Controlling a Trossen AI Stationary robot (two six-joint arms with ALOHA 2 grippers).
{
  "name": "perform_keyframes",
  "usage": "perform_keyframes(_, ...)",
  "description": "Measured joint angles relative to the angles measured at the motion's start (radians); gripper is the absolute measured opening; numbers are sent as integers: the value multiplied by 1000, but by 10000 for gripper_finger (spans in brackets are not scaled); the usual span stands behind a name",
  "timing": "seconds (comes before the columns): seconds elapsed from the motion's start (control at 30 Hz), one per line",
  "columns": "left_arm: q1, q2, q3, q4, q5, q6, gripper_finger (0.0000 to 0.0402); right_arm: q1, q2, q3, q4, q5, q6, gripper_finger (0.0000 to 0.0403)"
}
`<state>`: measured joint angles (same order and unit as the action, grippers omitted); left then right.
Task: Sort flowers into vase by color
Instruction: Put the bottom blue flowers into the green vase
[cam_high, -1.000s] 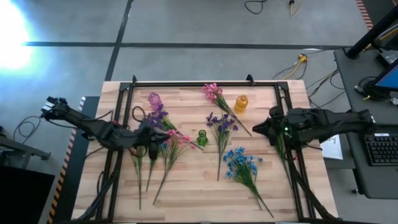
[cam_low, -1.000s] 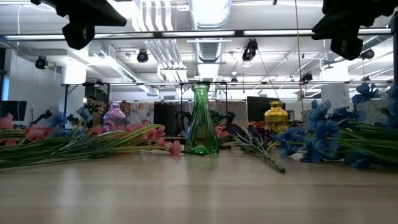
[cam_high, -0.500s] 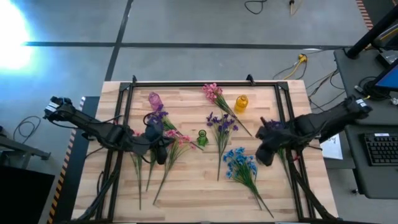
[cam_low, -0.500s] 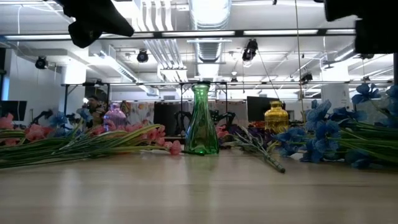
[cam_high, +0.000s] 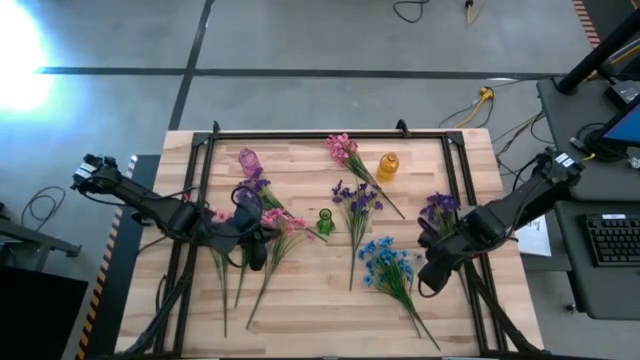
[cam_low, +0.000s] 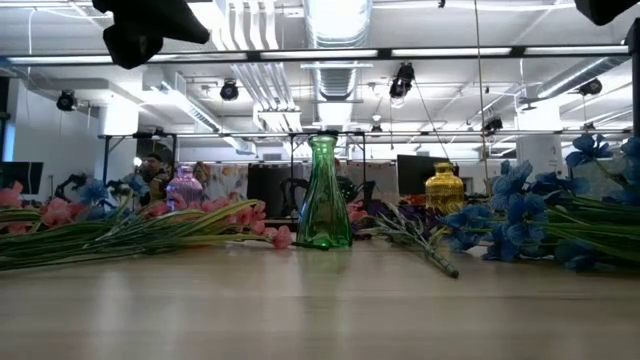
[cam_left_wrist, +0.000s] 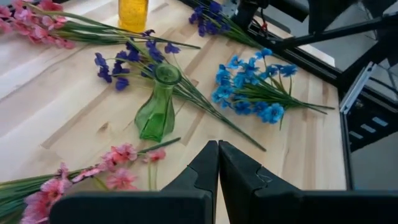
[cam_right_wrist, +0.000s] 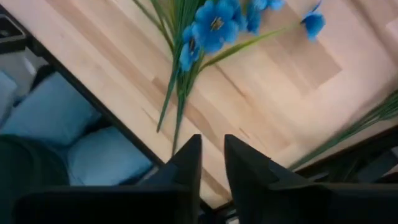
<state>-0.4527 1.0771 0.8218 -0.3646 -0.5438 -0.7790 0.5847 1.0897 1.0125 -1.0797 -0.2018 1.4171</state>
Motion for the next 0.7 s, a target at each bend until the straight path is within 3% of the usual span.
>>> perform_keyframes(0.4,-39,57,1,66,5,-13,0,70,186,-4,89,63,-27,248)
perform_keyframes(0.53,-53,72,1,67,5,-39,0,87,217,-3,157,13,-3,284)
perform_keyframes(0.7,-57,93,1,75,6,-46,0,94,245,9,169,31,-2,301)
